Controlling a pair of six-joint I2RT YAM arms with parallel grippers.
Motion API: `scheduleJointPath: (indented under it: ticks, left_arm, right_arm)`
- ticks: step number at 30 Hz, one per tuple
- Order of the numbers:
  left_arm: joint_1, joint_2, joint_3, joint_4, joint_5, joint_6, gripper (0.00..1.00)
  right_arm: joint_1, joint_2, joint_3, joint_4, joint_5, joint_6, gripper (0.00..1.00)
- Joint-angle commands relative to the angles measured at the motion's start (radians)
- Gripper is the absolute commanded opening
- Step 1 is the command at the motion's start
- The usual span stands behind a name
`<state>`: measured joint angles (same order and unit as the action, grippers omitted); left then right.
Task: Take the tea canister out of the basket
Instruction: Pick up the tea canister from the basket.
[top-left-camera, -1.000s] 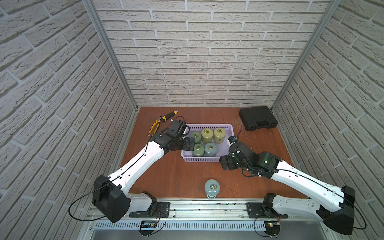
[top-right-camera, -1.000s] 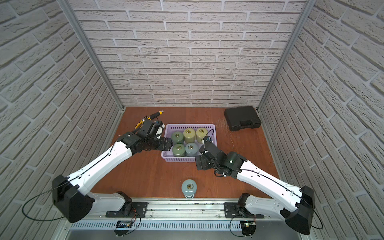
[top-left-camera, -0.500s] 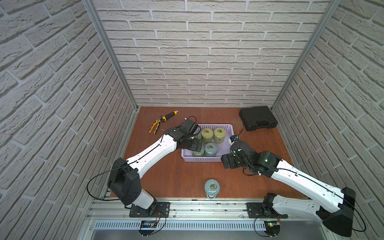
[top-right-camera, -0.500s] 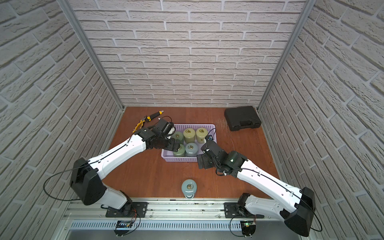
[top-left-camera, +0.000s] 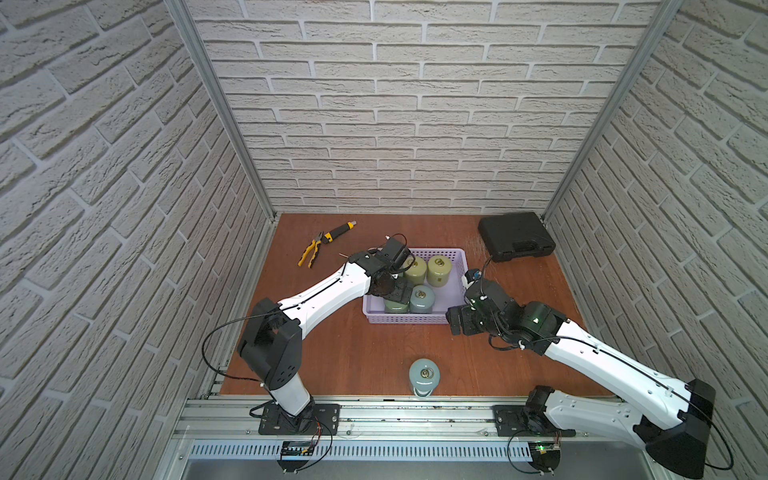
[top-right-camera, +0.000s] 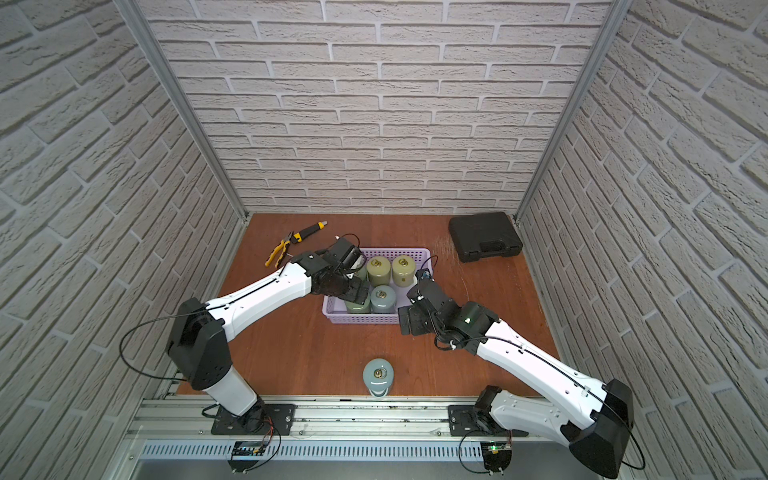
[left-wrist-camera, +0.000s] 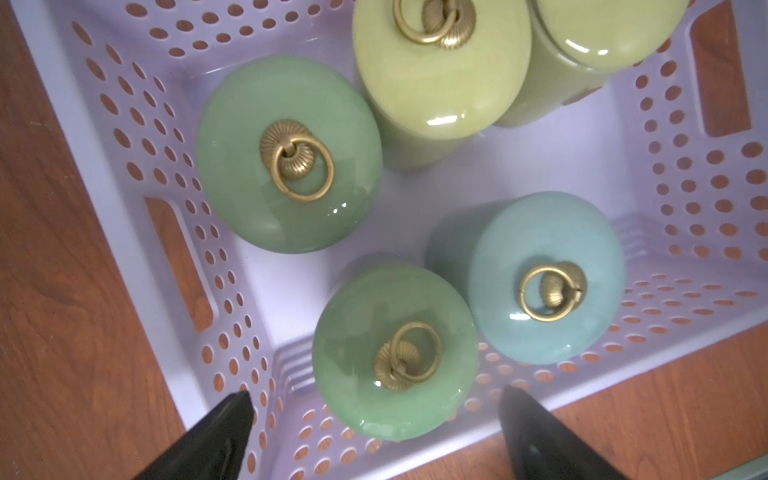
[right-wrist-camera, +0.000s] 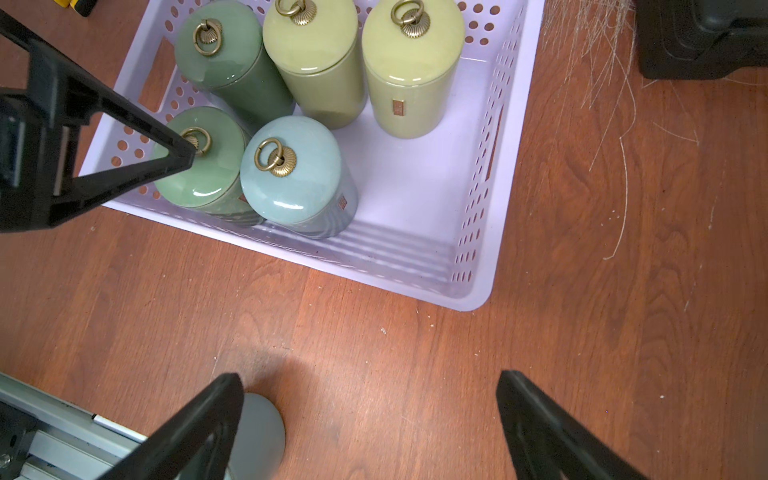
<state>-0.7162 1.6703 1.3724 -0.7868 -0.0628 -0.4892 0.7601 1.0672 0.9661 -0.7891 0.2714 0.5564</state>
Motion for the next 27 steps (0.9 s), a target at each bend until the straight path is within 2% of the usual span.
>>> scheduleJointPath:
  ticks: [1,27]
  left_arm:
    - [-0.009,0.026,0.026,-0.022,-0.009,0.016,0.98]
    - [-0.031,0.153,0.059,-0.053,-0.002,0.025,0.96]
  right_arm:
    - [-0.011,-0.041,-0.028,0.010,0.008,-0.002,1.00]
    - [-0.032,-0.096,-0.064,-0.015,0.007,0.010,1.00]
